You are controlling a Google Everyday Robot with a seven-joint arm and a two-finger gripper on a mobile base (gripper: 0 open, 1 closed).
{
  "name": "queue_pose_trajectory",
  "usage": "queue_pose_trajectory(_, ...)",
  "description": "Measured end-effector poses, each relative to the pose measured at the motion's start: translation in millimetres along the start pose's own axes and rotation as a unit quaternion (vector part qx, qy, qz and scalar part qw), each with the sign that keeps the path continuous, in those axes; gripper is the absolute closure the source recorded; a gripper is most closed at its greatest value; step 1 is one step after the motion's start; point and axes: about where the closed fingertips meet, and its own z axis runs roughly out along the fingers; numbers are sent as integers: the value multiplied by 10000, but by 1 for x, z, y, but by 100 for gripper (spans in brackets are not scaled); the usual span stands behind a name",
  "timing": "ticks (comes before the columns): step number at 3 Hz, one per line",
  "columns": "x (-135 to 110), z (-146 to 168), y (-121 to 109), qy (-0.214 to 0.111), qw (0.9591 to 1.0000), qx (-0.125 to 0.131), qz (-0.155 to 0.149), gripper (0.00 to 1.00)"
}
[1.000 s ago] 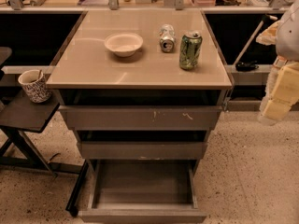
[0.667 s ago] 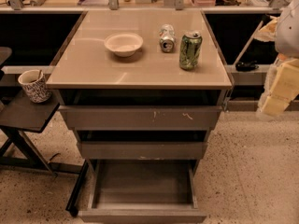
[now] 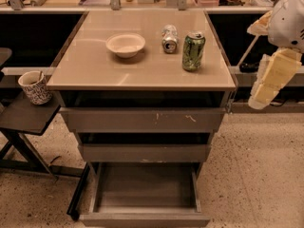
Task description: Place green can into bottom drawer
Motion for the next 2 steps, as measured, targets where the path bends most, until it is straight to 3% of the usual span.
queue_pose_trajectory(1, -3, 12, -4, -504, 9986, -160, 77, 0)
queue_pose_trajectory(2, -6, 21, -49, -1898, 9816, 205, 23, 0)
